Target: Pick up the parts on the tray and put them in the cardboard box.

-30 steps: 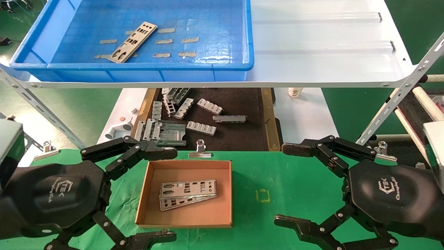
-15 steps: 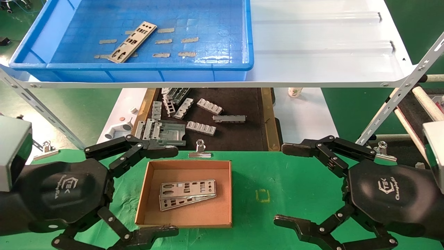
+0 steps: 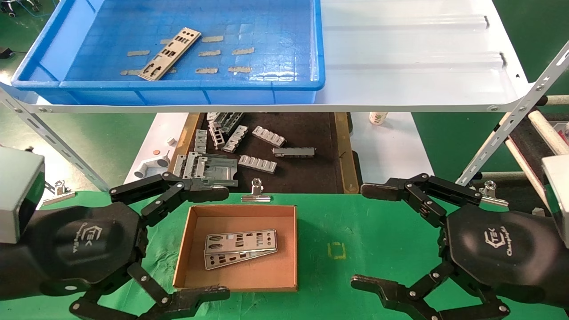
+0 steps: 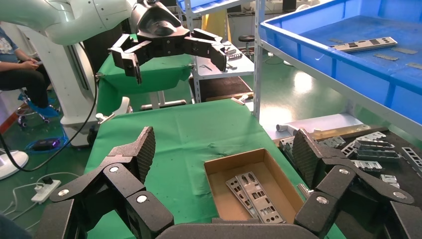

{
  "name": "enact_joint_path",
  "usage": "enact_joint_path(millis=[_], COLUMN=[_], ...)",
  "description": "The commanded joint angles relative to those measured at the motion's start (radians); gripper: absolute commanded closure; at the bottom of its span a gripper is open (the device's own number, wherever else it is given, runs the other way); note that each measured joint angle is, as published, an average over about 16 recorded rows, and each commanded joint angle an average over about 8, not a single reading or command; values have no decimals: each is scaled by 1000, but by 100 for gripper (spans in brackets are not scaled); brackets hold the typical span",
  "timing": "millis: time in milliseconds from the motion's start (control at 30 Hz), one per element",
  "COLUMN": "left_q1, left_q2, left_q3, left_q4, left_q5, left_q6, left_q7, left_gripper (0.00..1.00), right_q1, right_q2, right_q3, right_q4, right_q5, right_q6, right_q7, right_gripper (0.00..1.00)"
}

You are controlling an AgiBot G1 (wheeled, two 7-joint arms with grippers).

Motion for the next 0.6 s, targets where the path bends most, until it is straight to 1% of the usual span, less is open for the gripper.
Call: enact_joint_path(millis=[33,600], left_q1=[0,-1], left_q2=[0,1], left_q3=[0,2], left_q4=[1,2], left_q5=[0,2], left_q6=[0,-1], left_q7=[0,1], left_gripper=[0,0], right_q1=[0,0], right_q2=[0,0], right_q3=[0,0], right_q4=[0,0], right_q5=[0,0], right_q6=[0,0], right_q7=[0,0], right_gripper=[0,0])
